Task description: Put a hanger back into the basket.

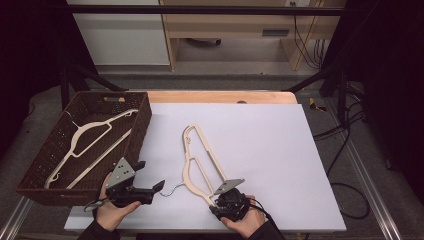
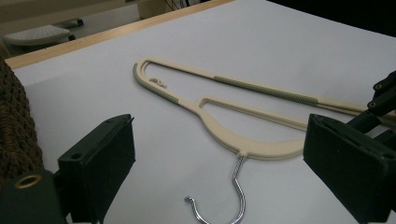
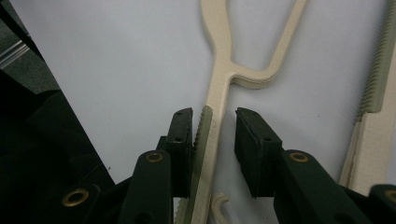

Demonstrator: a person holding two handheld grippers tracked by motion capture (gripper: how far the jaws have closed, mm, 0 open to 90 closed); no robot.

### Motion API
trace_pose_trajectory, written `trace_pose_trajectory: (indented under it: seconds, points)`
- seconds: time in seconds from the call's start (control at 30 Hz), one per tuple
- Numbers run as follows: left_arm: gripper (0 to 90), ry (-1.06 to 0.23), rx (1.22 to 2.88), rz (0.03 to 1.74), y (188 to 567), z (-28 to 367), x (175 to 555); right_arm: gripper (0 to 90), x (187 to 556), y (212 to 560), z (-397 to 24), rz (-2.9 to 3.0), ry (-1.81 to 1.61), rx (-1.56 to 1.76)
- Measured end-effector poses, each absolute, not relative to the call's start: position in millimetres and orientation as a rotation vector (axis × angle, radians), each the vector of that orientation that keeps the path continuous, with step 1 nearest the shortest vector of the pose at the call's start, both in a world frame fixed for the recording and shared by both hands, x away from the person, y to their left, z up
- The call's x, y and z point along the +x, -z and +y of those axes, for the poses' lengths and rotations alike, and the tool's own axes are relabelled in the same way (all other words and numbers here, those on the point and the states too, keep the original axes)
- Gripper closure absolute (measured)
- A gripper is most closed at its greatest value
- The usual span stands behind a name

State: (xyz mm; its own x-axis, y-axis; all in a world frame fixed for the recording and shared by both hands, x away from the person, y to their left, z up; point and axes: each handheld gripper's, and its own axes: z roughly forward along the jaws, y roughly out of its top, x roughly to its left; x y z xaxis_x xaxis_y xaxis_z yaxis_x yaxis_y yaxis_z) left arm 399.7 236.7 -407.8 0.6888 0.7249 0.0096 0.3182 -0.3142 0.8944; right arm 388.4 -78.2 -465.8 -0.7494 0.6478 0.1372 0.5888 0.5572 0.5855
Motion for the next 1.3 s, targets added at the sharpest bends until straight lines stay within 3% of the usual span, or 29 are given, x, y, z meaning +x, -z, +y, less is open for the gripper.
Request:
trace_pose_trajectory:
  seconds: [0.4,0.7,0.87,1.3]
  points:
    - [9.3,-0.509,1.928,0.799,409,231,398,77.2,388,464,-76,2.683,-0.935,1.202]
    - [11.8,-0.477,1.979,0.788,419,218,401,79.1,392,463,-84,2.674,-0.985,1.311]
    - [18.7,-0.447,2.028,0.798,431,209,404,79.8,393,458,-88,2.637,-1.015,1.335]
    - [49.0,-0.37,2.185,0.833,463,182,425,80.0,394,450,-96,2.604,-1.075,1.327]
